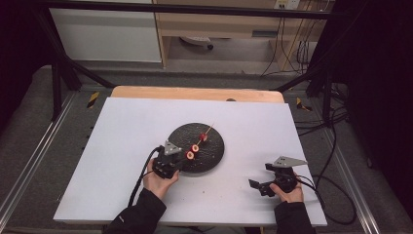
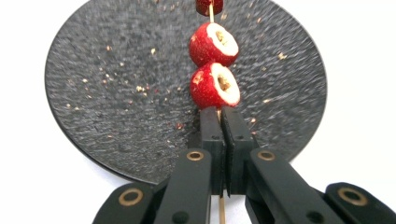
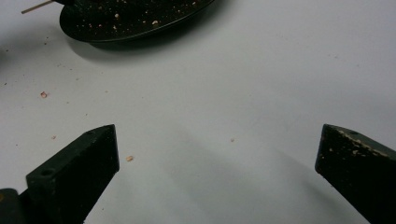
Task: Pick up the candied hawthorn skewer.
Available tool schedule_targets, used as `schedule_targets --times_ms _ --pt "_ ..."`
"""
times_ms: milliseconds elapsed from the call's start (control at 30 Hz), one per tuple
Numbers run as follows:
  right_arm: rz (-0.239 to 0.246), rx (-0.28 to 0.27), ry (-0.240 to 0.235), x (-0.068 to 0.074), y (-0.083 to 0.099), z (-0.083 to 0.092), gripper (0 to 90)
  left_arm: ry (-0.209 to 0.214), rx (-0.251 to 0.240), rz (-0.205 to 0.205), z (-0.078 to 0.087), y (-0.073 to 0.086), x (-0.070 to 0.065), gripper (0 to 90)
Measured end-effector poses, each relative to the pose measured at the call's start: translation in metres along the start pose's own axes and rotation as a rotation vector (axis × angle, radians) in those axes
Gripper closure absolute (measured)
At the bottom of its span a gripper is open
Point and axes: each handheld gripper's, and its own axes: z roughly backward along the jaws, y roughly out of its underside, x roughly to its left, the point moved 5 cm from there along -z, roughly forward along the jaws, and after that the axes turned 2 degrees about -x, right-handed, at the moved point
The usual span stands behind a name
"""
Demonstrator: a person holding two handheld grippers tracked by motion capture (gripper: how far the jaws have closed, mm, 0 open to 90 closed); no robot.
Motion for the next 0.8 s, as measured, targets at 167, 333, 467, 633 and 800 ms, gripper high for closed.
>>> schedule_targets --times_ms 167,333,467,633,800 --pt "-0.017 -0.001 -0.001 0.000 0.000 -0.001 0.5 0.032 -0.055 -0.004 0.015 0.001 0.004 88.1" --pt "-0.025 -0.007 -0.003 0.001 -0.001 -0.001 0.5 0.054 -0.102 -0.015 0.029 0.003 0.007 88.1" --pt "-0.031 -0.016 -0.005 0.003 -0.004 -0.001 0.5 0.073 -0.134 -0.032 0.039 0.006 0.008 88.1" --pt "-0.027 -0.022 -0.010 0.009 -0.009 -0.003 0.5 0.091 -0.167 -0.038 0.048 0.014 0.011 88.1" --pt "-0.034 -0.034 -0.007 0.016 -0.016 -0.008 0.5 0.088 -0.183 -0.045 0.055 0.024 0.018 88.1"
